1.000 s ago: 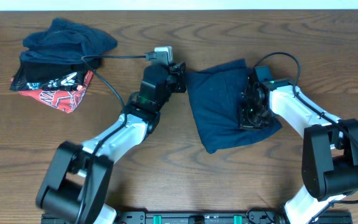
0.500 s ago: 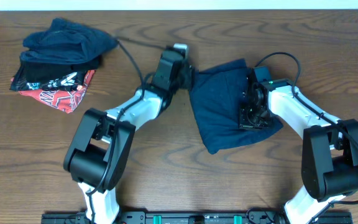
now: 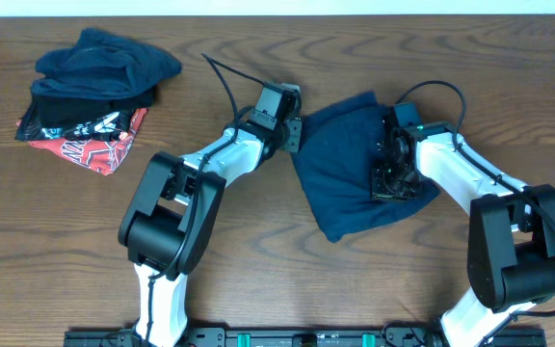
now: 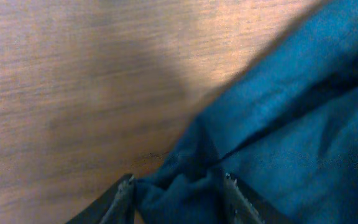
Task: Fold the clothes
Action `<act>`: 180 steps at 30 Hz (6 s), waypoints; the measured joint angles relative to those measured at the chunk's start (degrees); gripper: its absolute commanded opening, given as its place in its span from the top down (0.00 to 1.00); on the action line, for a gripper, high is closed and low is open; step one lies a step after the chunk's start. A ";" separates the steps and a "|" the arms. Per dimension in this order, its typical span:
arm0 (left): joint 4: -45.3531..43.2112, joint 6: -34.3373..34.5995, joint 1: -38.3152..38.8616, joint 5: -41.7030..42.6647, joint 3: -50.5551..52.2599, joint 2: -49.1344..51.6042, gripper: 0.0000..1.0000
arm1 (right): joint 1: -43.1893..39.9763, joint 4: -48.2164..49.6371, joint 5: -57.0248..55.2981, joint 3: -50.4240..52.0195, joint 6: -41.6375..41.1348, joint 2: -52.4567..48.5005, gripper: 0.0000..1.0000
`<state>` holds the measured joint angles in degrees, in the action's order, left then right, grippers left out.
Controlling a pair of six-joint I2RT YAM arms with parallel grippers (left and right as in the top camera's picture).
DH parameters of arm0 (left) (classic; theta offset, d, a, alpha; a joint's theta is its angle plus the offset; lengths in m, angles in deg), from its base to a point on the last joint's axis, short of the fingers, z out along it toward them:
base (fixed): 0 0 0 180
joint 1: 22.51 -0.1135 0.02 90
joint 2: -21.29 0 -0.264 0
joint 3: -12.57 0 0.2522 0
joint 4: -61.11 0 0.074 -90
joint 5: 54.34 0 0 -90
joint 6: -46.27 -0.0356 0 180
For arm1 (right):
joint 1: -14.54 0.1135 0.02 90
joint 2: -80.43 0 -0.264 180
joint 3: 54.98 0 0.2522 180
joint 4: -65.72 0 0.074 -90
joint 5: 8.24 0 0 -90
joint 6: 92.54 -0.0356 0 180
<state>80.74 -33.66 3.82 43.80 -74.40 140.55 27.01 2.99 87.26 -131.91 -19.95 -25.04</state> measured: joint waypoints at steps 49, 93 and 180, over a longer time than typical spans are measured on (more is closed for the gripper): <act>5.75 7.45 -0.24 19.43 0.76 -3.26 0.02 | -4.52 17.14 -10.71 -0.94 13.38 -0.33 0.74; -3.54 9.51 -0.68 23.65 0.68 -0.52 0.02 | -4.52 15.34 -10.73 -1.27 13.38 -0.33 0.74; 12.22 0.44 -52.92 -9.46 -8.17 -30.67 0.02 | -10.54 2.73 -9.90 -7.37 11.15 23.02 0.13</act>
<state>92.95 -33.23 -49.10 34.34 -82.58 109.89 16.47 5.72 77.36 -139.28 -8.81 -2.03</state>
